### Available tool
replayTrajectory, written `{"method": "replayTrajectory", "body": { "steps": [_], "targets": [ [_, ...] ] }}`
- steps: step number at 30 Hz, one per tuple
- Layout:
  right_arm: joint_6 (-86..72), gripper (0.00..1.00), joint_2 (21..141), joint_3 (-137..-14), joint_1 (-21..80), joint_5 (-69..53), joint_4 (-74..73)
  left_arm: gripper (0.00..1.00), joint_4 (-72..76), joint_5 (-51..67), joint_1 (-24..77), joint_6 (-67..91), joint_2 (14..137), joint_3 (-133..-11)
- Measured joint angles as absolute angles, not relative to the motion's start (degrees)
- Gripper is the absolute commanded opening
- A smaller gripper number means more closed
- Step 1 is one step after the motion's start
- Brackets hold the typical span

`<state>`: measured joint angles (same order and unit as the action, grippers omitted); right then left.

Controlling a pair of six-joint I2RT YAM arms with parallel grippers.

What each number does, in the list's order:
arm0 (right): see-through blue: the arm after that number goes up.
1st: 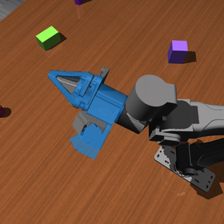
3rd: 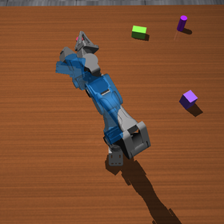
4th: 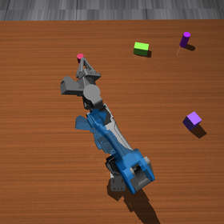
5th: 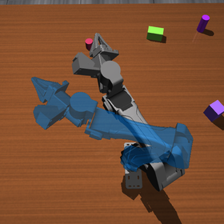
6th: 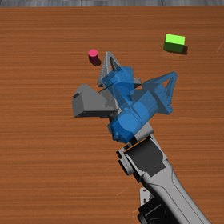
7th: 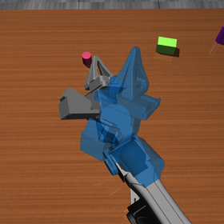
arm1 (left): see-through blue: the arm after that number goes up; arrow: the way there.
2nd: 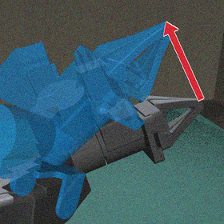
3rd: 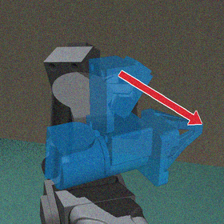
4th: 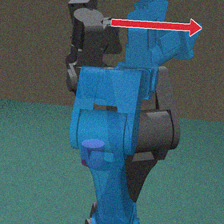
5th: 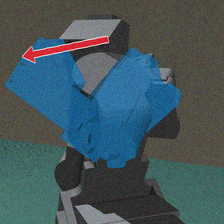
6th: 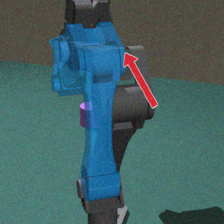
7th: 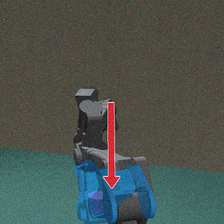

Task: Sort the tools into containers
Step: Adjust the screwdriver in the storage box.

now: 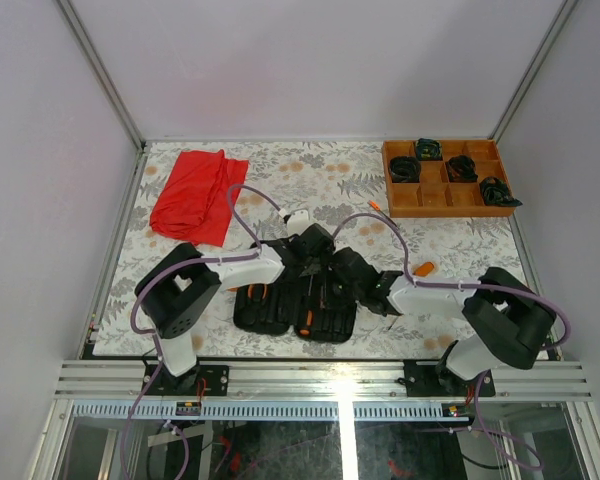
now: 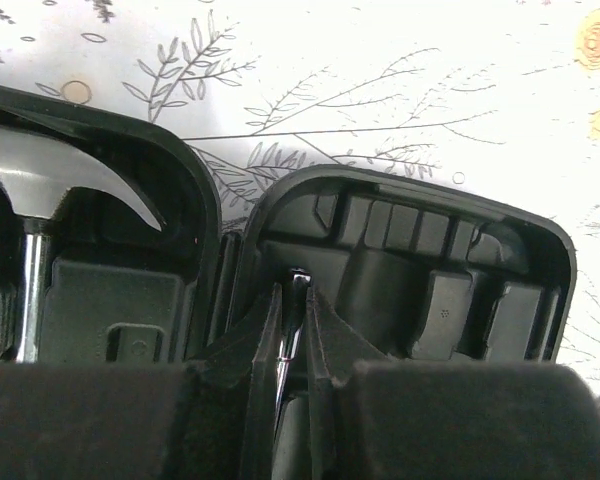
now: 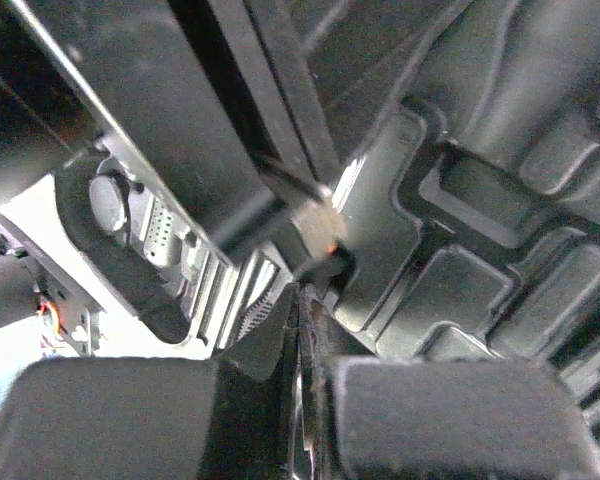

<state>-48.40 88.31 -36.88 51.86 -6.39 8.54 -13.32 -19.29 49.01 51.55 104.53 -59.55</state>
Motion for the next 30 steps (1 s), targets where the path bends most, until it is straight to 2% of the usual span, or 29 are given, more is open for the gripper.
{"method": "replayTrajectory", "body": {
  "steps": [4, 8, 11, 20, 24, 30],
  "targets": [
    [-47.48, 0.09, 83.72, -33.82, 51.68, -4.25, 8.01, 0.00, -10.09, -17.85, 49.04, 51.70, 103.72, -58.35],
    [-45.23, 0.19, 78.59, -32.42, 51.59, -2.48, 0.47, 0.08, -8.75, -16.45, 49.08, 52.03, 103.11, -58.22],
    [-44.12, 0.24, 73.84, -32.01, 51.31, -1.67, -3.27, 0.17, -9.08, -15.68, 49.10, 52.01, 102.78, -58.24],
    [-42.94, 0.30, 60.93, -31.88, 50.92, 5.76, -12.32, 0.46, -14.44, -11.38, 49.93, 49.60, 100.36, -58.87],
    [-43.20, 0.30, 59.37, -31.27, 50.83, 8.47, -15.03, 0.50, -17.32, -10.15, 50.11, 47.88, 98.50, -59.27],
    [-44.56, 0.33, 59.37, -31.05, 50.00, 11.62, -18.94, 0.51, -21.52, -9.87, 49.98, 46.15, 92.60, -59.22]
  ]
}}
